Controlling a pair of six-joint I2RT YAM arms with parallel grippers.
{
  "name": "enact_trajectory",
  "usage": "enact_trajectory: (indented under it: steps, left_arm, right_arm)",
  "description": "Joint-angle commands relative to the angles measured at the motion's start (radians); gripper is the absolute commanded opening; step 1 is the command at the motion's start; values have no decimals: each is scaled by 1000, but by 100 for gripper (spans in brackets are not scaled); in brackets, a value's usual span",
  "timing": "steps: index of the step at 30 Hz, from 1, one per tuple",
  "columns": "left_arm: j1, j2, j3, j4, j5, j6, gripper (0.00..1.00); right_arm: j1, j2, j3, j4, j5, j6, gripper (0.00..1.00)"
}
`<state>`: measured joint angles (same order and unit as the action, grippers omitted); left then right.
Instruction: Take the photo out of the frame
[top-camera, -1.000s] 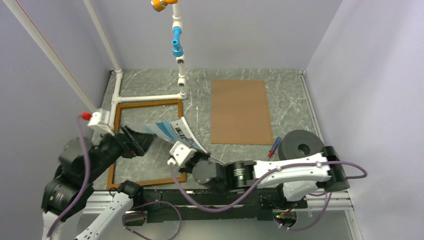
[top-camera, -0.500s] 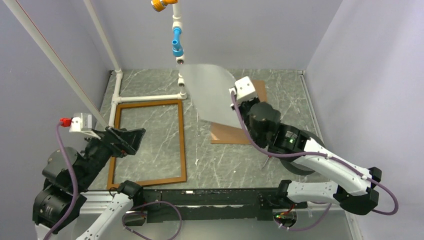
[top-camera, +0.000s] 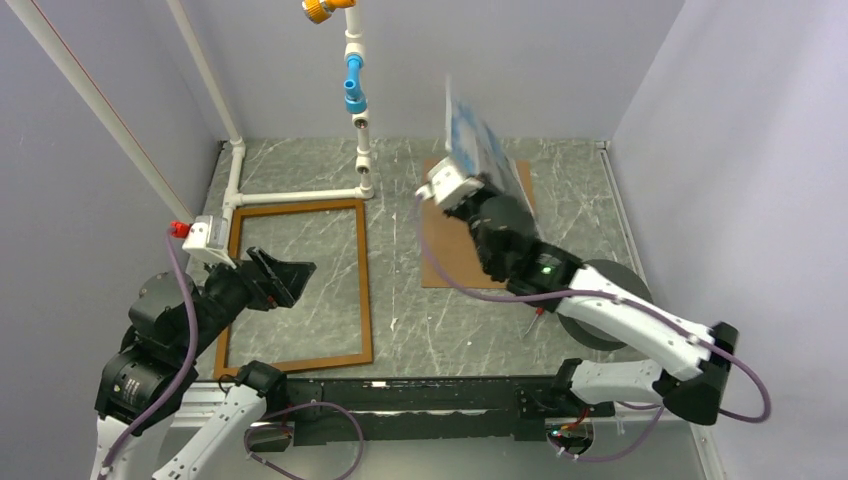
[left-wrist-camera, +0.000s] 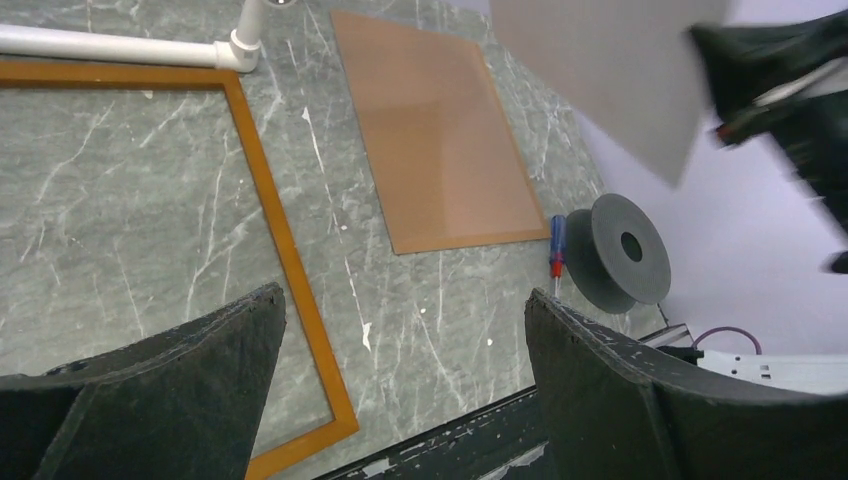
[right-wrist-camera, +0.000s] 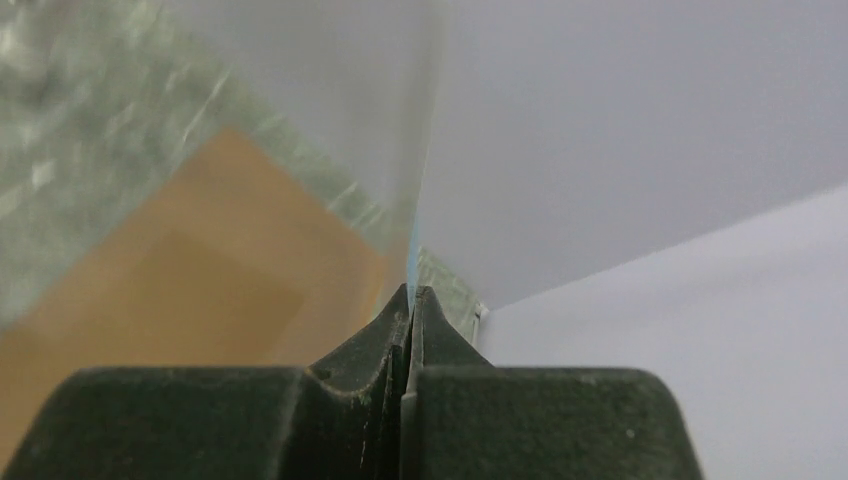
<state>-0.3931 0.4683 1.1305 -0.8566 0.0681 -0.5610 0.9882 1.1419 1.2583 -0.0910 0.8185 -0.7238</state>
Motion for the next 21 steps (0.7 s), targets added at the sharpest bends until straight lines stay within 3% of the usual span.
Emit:
enact_trajectory:
  steps: [1, 8, 13, 21]
  left_arm:
    - [4, -28, -17, 51, 32, 15, 92]
    - [3, -64, -11, 14, 18, 40, 93]
    - [4, -83, -11, -4, 6, 54, 94]
    - [4, -91, -14, -17, -12, 81, 96]
  right_arm:
    - [-6, 107, -199, 28, -117, -100, 0]
    - [-13, 291, -340, 43, -300, -50, 0]
    - [4, 444, -346, 49, -315, -44, 0]
    - [59, 495, -425, 144, -280, -139, 0]
